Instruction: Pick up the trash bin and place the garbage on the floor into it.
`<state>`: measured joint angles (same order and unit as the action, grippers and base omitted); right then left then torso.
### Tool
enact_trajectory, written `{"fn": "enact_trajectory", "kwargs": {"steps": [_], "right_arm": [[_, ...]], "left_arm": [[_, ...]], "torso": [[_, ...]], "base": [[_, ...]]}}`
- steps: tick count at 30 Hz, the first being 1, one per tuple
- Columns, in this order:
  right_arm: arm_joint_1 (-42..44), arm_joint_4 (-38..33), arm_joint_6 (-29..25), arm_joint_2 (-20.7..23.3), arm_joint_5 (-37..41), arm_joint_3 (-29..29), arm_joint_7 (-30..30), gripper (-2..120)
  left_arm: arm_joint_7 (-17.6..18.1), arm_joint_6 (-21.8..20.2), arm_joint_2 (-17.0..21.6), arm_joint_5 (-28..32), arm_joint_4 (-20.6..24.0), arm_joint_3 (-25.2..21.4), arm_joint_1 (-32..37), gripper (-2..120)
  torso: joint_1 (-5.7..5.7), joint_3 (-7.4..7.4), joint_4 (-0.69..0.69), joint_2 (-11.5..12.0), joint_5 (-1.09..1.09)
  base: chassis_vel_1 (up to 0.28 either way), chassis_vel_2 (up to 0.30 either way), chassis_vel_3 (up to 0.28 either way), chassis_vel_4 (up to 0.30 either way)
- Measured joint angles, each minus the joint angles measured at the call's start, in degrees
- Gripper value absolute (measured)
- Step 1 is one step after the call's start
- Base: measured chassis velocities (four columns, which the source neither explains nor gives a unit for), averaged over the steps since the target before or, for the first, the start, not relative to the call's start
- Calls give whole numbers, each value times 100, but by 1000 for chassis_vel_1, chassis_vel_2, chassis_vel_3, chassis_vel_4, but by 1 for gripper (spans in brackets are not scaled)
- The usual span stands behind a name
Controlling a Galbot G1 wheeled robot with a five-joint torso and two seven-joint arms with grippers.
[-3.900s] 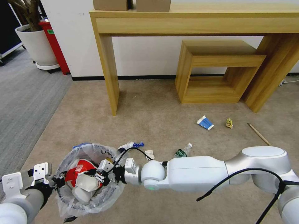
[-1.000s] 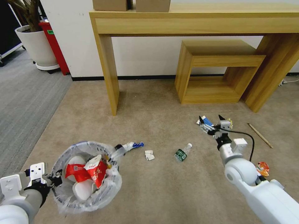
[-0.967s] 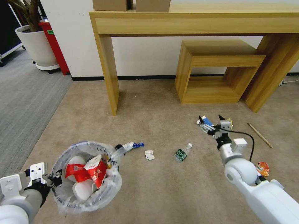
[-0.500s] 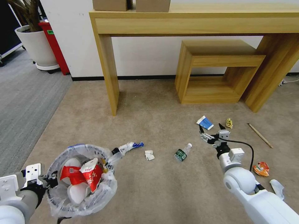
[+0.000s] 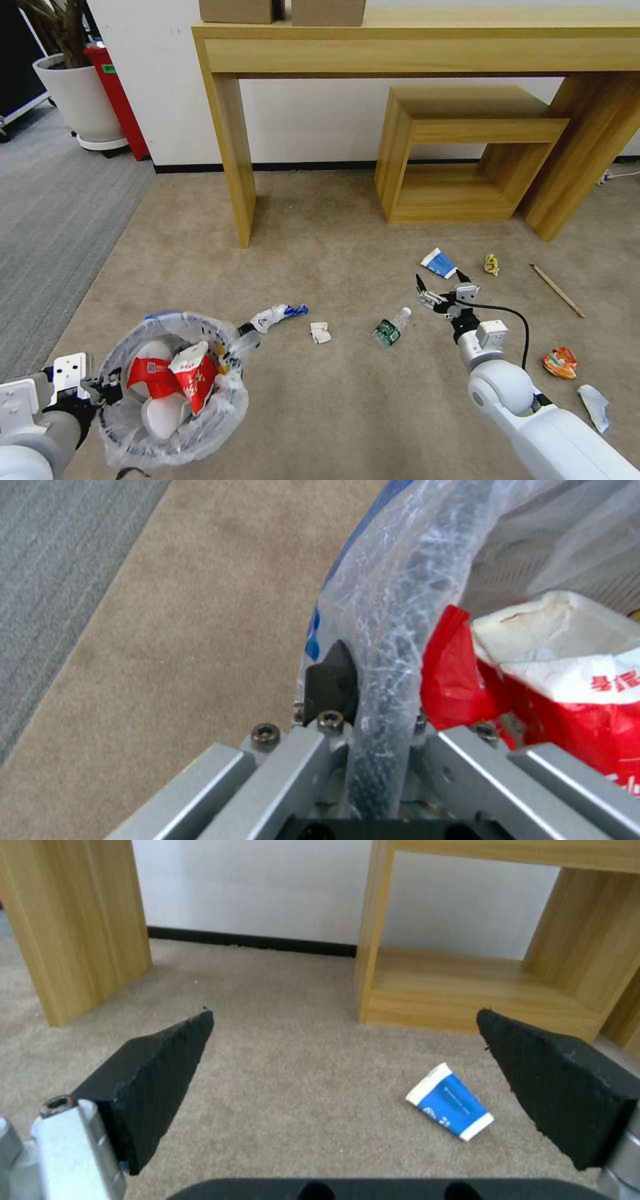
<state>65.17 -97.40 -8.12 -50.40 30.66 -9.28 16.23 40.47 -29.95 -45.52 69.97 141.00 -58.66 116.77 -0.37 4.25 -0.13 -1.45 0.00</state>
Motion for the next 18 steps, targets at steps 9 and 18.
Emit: {"fn": "enact_trajectory", "kwargs": {"steps": [9, 18], "right_arm": [[-194, 128, -20, 15, -87, 259, -20, 100], [-209, 140, -19, -2, -171, 289, -21, 100]], "left_arm": [[-287, 105, -176, -291, 21, -36, 80, 0], [-557, 32, -292, -383, 48, -70, 118, 0]], "torso": [[0, 0, 0, 0, 1], [0, 0, 0, 0, 0]], "base": [[0, 0, 0, 0], [0, 0, 0, 0]]}}
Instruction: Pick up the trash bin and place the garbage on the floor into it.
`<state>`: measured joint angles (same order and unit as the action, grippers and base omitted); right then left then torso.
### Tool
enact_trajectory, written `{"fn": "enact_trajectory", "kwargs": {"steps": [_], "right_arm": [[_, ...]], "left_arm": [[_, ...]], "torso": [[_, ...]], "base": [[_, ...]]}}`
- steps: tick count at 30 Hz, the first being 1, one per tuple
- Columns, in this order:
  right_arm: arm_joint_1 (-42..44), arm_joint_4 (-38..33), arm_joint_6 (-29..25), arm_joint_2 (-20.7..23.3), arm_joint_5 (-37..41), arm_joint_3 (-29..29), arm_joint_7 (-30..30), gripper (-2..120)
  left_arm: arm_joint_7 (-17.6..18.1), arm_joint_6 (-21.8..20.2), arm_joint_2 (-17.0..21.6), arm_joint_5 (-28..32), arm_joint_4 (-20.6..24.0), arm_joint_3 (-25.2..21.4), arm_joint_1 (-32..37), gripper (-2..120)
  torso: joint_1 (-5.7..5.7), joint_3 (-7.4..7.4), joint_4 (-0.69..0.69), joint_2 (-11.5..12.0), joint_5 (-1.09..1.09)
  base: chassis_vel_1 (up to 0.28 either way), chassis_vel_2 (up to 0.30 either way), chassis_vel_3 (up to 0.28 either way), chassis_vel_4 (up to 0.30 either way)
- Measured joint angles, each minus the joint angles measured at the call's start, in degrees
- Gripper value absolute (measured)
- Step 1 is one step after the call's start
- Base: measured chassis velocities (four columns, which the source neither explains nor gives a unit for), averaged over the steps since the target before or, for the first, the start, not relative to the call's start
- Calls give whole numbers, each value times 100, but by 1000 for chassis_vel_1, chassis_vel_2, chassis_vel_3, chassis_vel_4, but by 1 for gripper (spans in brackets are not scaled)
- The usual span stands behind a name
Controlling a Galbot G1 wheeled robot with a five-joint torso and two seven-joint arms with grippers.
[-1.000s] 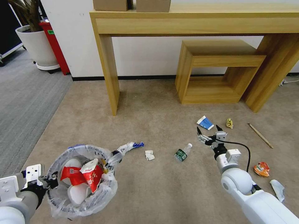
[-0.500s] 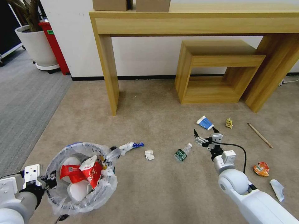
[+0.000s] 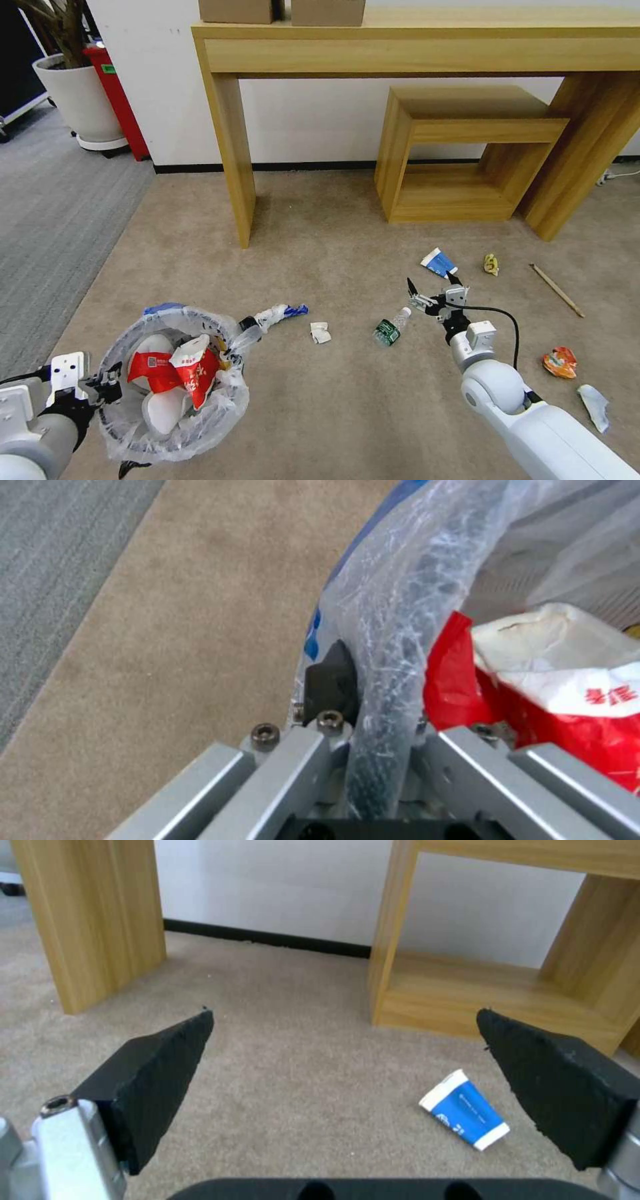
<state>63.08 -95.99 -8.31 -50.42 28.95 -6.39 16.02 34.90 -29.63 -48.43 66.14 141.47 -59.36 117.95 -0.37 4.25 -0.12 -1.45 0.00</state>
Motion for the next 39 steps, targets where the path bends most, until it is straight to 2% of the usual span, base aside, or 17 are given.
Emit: {"fn": "enact_trajectory", "kwargs": {"steps": [10, 19, 24, 27, 31, 35, 39], "right_arm": [[-28, 90, -24, -11, -32, 59, -11, 100], [-97, 116, -36, -58, -103, 134, 64, 100], [-173, 145, -137, -142, -143, 172, 110, 100], [-312, 142, -419, -255, -164, 261, 268, 100], [-373, 103, -736, -368, -263, 318, 332, 100], [-363, -29, -801, -469, -327, 275, 282, 100], [-240, -132, -837, -560, -463, 147, 212, 100]], "left_arm": [[-285, -175, -135, -102, -47, 1, -18, 0], [-293, -109, -151, -2, -70, -54, -25, 0], [8, -40, -75, 255, -65, -175, -20, 0], [476, 102, 25, 563, -41, -367, -27, 0], [627, 144, -23, 704, -21, -474, 18, 0], [793, 210, -76, 831, -13, -574, -9, 0], [766, 230, -221, 839, -5, -686, 49, 0]], "torso": [[0, 0, 0, 0, 0], [0, 0, 0, 0, -1], [0, 0, 0, 0, 0], [0, 0, 0, 0, 0], [0, 0, 0, 0, -1], [0, 0, 0, 0, -1], [0, 0, 1, 0, 0]], "base": [[0, 0, 0, 0], [0, 0, 0, 0], [0, 0, 0, 0], [0, 0, 0, 0], [0, 0, 0, 0], [0, 0, 0, 0], [0, 0, 0, 0]]}}
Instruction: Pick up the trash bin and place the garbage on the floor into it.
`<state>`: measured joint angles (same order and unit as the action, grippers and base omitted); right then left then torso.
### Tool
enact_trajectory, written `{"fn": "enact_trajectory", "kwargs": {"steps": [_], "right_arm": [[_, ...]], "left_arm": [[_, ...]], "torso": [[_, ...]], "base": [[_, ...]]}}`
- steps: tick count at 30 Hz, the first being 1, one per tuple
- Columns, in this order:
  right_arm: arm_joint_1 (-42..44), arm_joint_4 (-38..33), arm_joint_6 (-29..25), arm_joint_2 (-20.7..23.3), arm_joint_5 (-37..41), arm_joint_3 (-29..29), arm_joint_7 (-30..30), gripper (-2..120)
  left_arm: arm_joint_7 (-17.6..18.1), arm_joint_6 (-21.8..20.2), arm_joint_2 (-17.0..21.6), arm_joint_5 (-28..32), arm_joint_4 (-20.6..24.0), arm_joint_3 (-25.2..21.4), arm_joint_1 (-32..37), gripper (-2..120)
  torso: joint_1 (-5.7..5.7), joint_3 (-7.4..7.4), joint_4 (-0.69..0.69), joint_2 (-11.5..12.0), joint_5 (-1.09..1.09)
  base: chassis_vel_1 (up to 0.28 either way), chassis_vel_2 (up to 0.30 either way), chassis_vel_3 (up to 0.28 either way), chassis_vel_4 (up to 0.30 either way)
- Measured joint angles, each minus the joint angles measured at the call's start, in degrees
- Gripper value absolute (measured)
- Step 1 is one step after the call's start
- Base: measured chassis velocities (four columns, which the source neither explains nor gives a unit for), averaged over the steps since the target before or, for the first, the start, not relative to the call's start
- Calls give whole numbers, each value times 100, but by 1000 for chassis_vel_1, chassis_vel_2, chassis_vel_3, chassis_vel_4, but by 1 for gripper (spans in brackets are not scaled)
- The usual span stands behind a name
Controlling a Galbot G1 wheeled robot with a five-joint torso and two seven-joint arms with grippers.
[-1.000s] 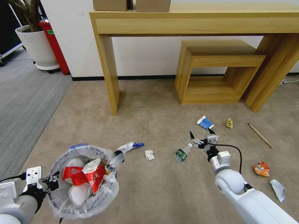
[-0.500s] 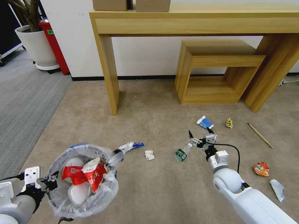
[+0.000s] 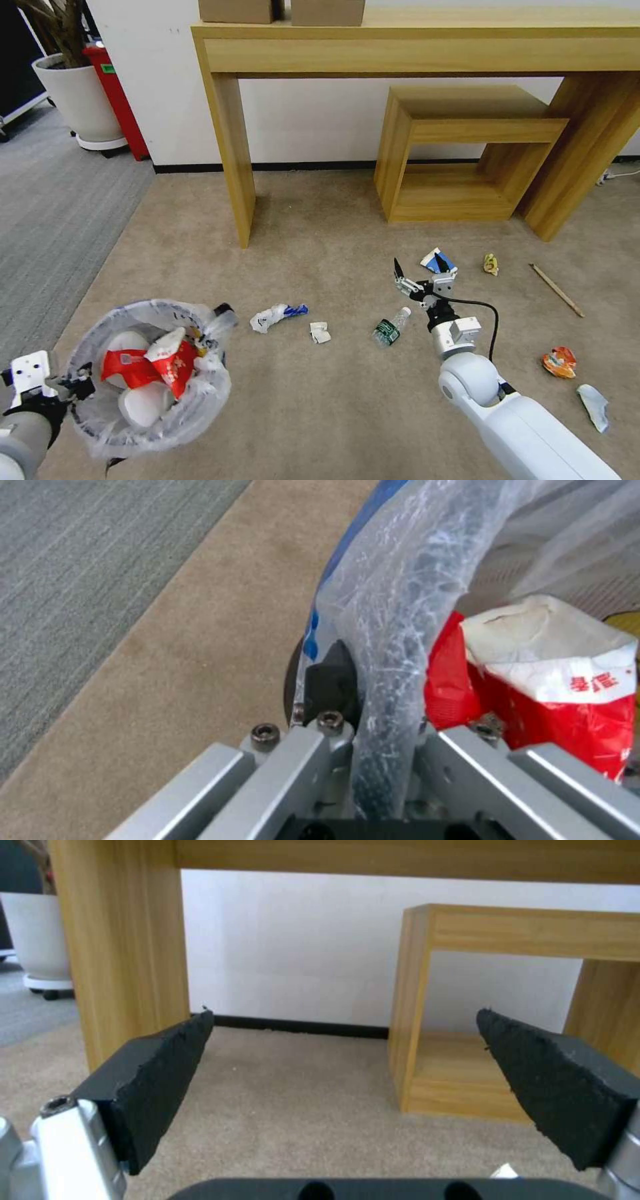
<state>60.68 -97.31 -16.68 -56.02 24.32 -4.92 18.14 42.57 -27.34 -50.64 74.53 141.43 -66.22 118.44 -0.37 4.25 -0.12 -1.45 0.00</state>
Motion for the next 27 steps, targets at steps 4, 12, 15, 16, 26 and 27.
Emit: {"fn": "enact_trajectory", "kwargs": {"steps": [4, 12, 15, 16, 26, 27], "right_arm": [[153, -121, -15, -85, -95, -151, -28, 100], [387, -288, -70, -133, -216, -339, -105, 100], [408, -317, -85, -134, -224, -363, -124, 100], [414, -332, -86, -135, -227, -374, -127, 100], [477, -459, -90, -111, -226, -383, -131, 100], [498, -459, -105, -98, -234, -390, -134, 100]], "left_arm": [[-114, -9, -146, -73, 9, -10, 32, 0], [-349, -20, -371, -388, -20, 157, 20, 0], [-417, -20, -450, -478, -29, 217, 1, 0], [-456, -20, -486, -531, -39, 243, 1, 0], [-613, -20, -608, -734, -48, 392, 48, 0], [-611, -20, -610, -739, -46, 409, 63, 0]], "torso": [[0, 0, 0, 0, 0], [0, 0, -1, 0, 0], [0, 0, -1, 0, 0], [0, 0, -1, 0, 1], [1, 0, 0, 0, 1], [0, 0, 0, 0, 0]], "base": [[0, 0, 0, 0], [0, 0, 0, 0], [0, 0, 0, 0], [0, 0, 0, 0], [0, 0, 0, 0], [-48, 53, 53, -45]]}}
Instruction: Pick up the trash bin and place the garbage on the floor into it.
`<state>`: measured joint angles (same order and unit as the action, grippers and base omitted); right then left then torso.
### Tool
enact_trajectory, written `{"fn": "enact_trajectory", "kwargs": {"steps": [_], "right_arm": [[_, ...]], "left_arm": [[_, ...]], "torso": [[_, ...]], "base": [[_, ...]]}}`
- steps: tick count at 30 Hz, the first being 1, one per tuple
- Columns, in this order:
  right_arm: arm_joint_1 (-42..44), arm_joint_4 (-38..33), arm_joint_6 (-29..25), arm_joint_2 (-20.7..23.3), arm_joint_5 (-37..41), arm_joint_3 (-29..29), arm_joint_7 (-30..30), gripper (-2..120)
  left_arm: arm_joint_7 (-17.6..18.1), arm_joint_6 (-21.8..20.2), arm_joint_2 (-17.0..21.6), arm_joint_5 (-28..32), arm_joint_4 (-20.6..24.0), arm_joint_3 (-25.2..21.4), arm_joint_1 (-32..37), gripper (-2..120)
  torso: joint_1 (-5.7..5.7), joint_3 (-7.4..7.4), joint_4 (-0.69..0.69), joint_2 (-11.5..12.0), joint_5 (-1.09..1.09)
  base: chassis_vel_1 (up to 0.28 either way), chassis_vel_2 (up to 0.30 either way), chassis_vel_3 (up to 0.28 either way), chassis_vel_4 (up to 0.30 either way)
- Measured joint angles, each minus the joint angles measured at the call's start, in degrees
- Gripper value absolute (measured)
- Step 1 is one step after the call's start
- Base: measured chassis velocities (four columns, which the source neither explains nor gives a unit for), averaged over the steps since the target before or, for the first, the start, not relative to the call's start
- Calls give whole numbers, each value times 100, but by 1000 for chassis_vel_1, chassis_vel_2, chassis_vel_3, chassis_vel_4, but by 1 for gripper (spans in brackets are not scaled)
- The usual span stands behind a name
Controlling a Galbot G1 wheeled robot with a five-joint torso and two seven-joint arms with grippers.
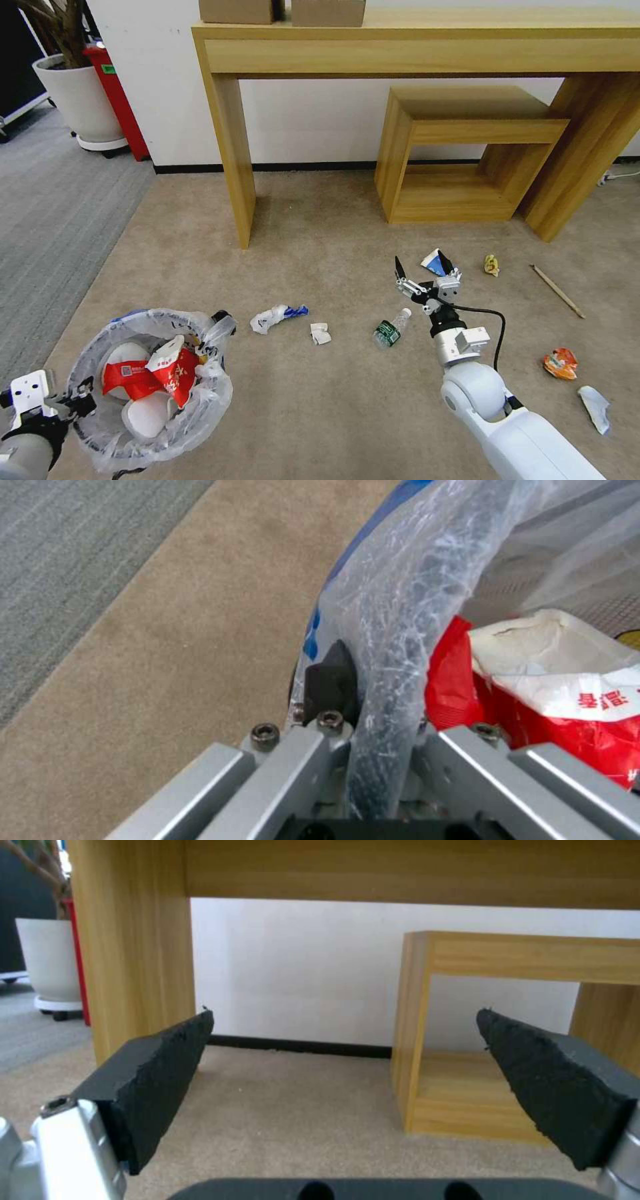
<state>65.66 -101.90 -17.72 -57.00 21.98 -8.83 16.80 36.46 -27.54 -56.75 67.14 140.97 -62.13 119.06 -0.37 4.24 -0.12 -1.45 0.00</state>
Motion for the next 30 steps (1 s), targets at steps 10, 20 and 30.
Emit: {"fn": "enact_trajectory", "kwargs": {"steps": [10, 20, 30], "right_arm": [[-32, 148, -145, 37, -75, 36, -46, 100], [-297, 364, -315, 80, -176, 191, -137, 100], [-389, 493, -249, 83, -119, 229, -229, 100]], "left_arm": [[49, 120, 69, 28, -82, -74, -2, 0], [125, 157, 236, 101, -127, -45, -61, 0], [154, 193, 280, 129, -189, 86, -115, 0]], "torso": [[0, 1, 0, 0, 0], [-1, 1, 0, 1, 1], [0, 0, 0, 1, 0]], "base": [[-102, 113, 104, -101], [-48, 53, 58, -64], [0, 0, 0, 0]]}}
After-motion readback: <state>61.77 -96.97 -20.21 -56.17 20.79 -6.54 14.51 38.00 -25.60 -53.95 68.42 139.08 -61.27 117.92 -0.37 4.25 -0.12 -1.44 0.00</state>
